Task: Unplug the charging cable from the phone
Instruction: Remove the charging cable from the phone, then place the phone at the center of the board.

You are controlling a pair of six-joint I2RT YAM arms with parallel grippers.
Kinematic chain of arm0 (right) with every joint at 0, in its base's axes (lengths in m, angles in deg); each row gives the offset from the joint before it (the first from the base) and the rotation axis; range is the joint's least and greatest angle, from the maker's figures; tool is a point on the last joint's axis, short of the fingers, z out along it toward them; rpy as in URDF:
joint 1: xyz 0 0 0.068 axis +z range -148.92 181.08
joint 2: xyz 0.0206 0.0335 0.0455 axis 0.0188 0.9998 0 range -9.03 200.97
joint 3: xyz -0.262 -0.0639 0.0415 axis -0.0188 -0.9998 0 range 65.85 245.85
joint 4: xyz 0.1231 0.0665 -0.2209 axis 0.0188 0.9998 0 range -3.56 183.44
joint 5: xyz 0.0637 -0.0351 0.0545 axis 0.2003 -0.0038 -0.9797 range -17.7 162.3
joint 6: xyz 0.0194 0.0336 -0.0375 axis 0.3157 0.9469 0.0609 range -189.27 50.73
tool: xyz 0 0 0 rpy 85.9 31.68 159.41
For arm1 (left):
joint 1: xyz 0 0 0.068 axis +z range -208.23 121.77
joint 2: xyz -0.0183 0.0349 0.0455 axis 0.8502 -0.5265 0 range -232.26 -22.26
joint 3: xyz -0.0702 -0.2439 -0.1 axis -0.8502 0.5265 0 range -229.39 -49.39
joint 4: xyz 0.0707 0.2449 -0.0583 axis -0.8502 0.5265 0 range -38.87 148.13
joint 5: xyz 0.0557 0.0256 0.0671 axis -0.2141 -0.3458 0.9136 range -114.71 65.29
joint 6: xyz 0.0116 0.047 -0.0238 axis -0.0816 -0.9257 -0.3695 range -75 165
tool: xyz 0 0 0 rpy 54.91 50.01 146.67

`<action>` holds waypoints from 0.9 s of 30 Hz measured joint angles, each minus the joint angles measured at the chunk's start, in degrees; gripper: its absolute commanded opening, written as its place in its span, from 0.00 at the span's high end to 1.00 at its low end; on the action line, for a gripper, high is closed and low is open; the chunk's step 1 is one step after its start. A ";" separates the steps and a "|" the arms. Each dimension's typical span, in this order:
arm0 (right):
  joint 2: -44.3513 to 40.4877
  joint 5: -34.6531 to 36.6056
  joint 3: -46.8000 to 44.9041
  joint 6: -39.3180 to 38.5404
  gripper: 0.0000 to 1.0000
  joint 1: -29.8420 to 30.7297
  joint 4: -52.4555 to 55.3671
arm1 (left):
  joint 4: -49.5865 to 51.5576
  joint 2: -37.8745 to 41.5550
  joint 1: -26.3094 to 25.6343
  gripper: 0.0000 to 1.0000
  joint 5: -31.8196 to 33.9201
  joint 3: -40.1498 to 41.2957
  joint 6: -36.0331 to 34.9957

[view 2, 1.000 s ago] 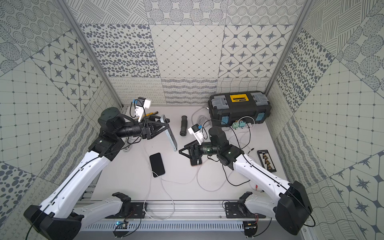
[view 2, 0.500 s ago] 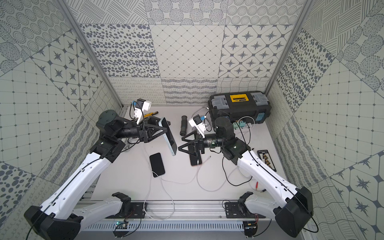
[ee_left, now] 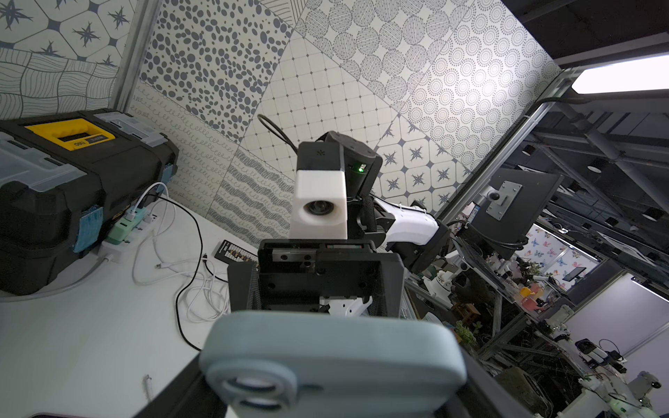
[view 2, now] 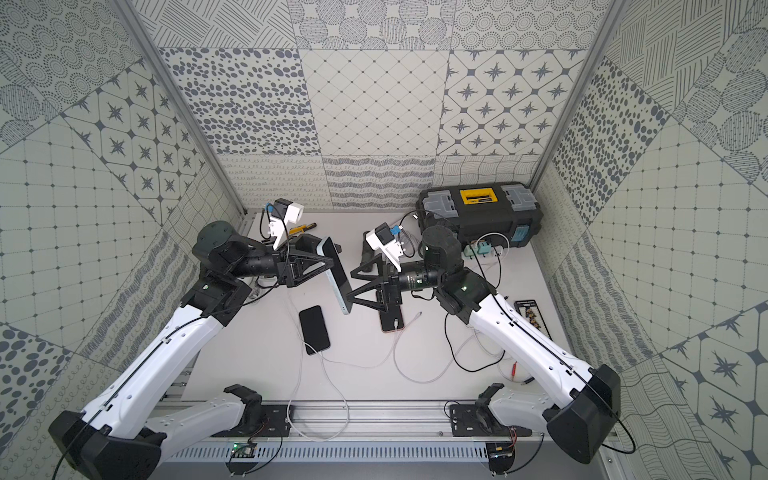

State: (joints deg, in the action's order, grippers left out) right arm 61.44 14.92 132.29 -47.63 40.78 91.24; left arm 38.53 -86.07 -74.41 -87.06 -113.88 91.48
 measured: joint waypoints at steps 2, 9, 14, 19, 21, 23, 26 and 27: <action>0.90 0.44 0.57 -0.26 0.03 0.59 0.28 | 0.02 0.00 0.00 1.00 0.00 0.00 0.00; 1.92 1.07 1.38 -1.38 0.03 2.16 1.05 | 0.37 0.00 0.00 1.00 -0.72 0.00 -0.04; 2.60 1.31 1.40 -1.84 0.03 3.06 1.16 | 0.37 0.00 0.00 1.00 -0.59 0.00 -0.07; 3.06 1.33 1.40 -2.01 0.03 3.48 1.42 | 0.42 -0.02 0.00 1.00 -0.55 0.00 -0.35; 3.08 1.44 1.51 -2.14 0.03 3.61 1.44 | 0.39 -0.02 0.00 1.00 -0.55 0.00 -0.44; 3.19 1.55 1.70 -2.21 0.05 3.80 1.49 | 0.42 -0.02 0.00 1.00 -0.55 0.00 -0.46; 3.52 1.55 2.05 -2.49 0.13 4.00 1.49 | 0.46 -0.02 0.00 1.00 -0.42 0.00 -0.72; 3.58 1.53 2.12 -2.64 0.16 4.02 1.46 | 0.55 -0.04 0.00 1.00 -0.35 0.00 -0.94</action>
State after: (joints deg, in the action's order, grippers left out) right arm 65.03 16.45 134.41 -50.27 44.80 92.71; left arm 39.08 -86.11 -74.41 -87.40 -113.88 90.54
